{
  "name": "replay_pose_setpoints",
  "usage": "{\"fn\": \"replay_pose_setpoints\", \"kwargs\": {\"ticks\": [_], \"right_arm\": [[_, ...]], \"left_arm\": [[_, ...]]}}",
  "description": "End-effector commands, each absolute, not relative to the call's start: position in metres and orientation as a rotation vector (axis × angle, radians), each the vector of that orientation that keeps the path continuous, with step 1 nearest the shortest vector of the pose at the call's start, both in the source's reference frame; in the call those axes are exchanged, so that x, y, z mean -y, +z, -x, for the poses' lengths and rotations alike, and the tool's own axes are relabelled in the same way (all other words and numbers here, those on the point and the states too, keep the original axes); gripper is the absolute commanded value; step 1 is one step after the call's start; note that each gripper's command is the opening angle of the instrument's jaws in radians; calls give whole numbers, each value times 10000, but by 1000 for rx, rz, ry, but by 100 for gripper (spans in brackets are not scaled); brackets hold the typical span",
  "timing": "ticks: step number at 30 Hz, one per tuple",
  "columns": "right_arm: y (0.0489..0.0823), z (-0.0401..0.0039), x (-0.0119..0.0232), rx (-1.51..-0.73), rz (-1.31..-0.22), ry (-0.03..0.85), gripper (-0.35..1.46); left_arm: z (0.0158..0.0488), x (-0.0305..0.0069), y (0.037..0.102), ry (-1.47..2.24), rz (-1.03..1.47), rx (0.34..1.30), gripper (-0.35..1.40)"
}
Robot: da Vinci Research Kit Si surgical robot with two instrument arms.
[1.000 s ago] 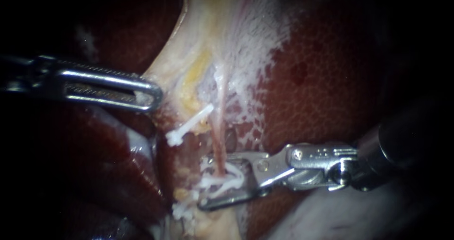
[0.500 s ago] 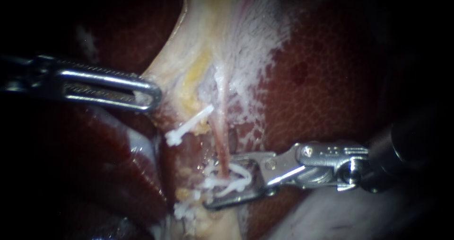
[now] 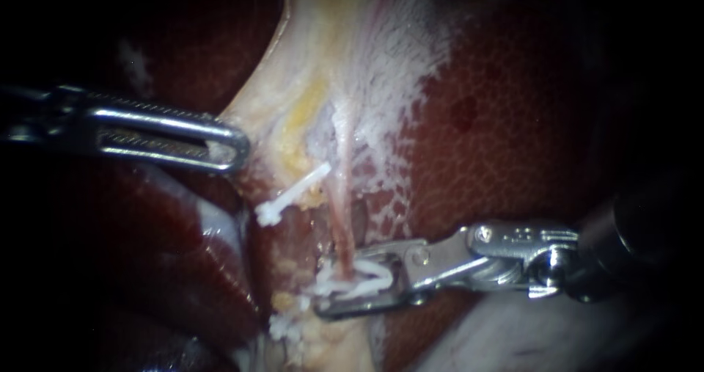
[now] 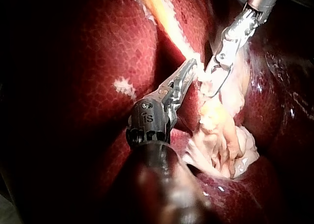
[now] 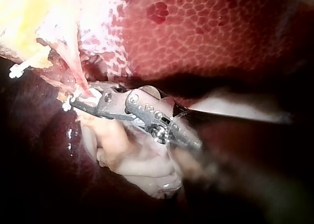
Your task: Clipping second clip right tube
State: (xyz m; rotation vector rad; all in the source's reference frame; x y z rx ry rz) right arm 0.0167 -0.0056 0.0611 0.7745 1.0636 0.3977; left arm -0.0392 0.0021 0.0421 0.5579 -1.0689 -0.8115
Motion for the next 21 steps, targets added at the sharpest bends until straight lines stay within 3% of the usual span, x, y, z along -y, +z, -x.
{"fn": "replay_pose_setpoints", "kwargs": {"ticks": [1,21], "right_arm": [[612,-167,53,-1061,-772,416,-31],[622,-159,48,-1058,-779,422,-35]], "left_arm": [[393,-21,421,-812,-558,1069,-35],[393,-22,421,-812,-558,1069,-35]]}}
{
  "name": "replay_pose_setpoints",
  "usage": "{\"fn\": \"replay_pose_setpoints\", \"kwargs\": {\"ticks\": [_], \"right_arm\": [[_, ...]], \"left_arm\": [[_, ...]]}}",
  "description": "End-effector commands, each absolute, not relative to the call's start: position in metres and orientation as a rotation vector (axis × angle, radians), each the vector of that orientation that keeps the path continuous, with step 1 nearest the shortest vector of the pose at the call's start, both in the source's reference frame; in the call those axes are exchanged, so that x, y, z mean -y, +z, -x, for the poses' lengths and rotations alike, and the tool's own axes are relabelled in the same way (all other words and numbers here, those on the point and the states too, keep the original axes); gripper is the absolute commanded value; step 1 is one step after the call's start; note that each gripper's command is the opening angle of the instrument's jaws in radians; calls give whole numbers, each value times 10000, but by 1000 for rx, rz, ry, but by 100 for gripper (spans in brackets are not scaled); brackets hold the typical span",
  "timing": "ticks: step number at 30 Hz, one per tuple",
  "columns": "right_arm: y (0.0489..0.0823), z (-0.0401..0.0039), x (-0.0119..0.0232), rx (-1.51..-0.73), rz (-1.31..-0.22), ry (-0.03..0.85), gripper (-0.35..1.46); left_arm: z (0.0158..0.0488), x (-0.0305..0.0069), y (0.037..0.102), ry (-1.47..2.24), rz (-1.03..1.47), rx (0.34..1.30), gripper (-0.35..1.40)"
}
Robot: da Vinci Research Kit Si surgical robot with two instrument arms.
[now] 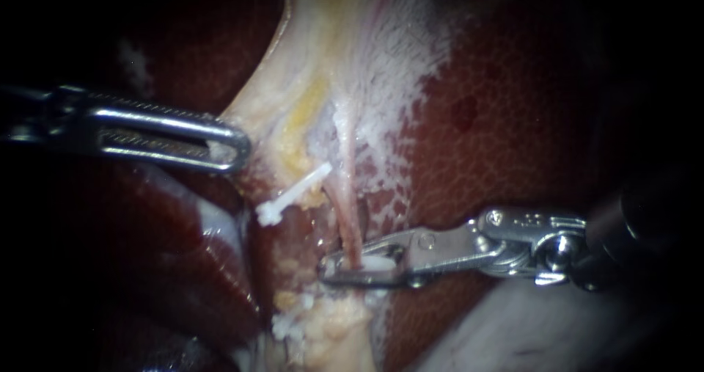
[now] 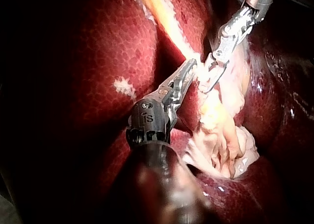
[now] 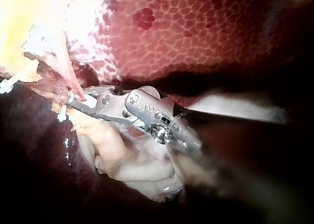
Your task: Clipping second clip right tube
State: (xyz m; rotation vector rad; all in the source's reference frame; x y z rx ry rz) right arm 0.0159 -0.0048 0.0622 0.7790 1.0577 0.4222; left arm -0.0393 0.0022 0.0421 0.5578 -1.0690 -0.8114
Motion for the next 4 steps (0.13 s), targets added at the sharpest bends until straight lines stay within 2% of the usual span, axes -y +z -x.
{"fn": "replay_pose_setpoints", "kwargs": {"ticks": [1,4], "right_arm": [[622,-159,48,-1058,-779,422,-35],[622,-159,48,-1058,-779,422,-35]], "left_arm": [[393,-22,421,-813,-555,1068,-35],[393,-22,421,-814,-555,1068,-35]]}}
